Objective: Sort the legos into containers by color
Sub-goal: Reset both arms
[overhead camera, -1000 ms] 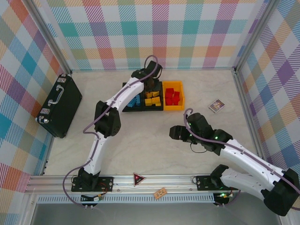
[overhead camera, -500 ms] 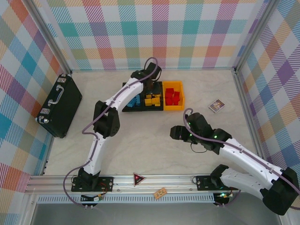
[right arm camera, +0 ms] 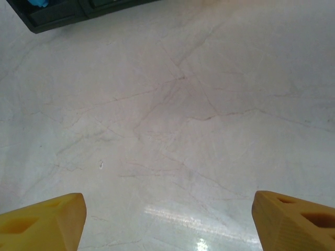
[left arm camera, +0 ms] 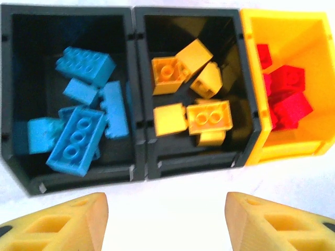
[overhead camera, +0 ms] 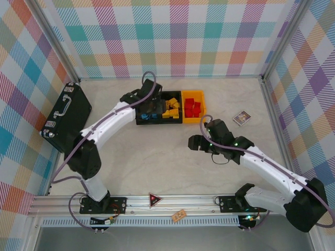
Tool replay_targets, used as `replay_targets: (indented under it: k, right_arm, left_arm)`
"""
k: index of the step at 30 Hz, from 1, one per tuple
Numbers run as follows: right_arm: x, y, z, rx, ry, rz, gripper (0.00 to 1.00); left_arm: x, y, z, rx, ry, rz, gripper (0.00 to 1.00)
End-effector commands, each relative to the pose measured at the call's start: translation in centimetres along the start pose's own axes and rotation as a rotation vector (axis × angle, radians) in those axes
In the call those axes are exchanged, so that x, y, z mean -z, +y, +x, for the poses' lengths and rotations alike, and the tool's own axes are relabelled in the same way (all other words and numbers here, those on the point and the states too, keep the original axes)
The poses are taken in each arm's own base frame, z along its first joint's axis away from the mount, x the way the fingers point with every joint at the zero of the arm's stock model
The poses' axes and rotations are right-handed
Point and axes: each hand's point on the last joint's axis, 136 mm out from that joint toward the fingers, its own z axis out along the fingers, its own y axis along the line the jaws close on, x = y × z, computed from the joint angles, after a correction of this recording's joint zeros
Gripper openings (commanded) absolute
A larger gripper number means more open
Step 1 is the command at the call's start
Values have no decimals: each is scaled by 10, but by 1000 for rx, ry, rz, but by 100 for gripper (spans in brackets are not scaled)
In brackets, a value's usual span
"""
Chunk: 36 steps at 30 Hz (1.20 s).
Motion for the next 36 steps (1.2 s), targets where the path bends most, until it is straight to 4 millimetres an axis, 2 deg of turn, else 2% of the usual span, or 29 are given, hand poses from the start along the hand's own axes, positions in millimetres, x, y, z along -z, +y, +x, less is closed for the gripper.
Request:
replay_targets:
  k: [1,4,6,7,8,13,15,18,21,23,27,30,34,36]
  right_arm:
    - [5,13,-27,66,-49,-22,84]
    - [0,7,-44,74,-71,29,87]
    - [-2,1,-55,81,-85,62,88]
    - [-4,-2,-61,84,-97,83,89]
    - [-4,-5,-66,89,-108,102,98]
    - [-8,-21,-91,101,-160,180,99]
    - [-3,-34,-104,97,-213,246,99]
    - [11,-62,-122,95,-313,400,99]
    - [27,-92,-133,117,-424,553,99]
    - [39,-105,-138,147,-512,623,99]
    - [48,-128,-134,246,-634,687,99]
    - [47,-148,-130,247,-660,734,99]
    - [30,-180,-121,212,-647,758,99]
    - [20,-184,-122,226,-679,725,99]
  left_arm:
    - [21,29,-1,36,-77,-55,66]
    - [34,61,12,87,-85,-97,75]
    - [41,79,19,112,-90,-124,78]
    - [45,89,23,121,-96,-143,85]
    - [49,96,25,129,-105,-158,100]
    - [63,138,33,169,-165,-241,100]
    - [71,157,33,205,-222,-293,100]
    - [80,179,29,210,-324,-362,100]
    - [87,192,24,179,-463,-391,100]
    - [88,206,28,172,-499,-472,100]
    - [73,220,34,101,-481,-553,100]
    - [50,233,42,77,-510,-604,100]
    - [18,236,47,77,-538,-579,100]
    - [6,234,48,45,-535,-566,100]
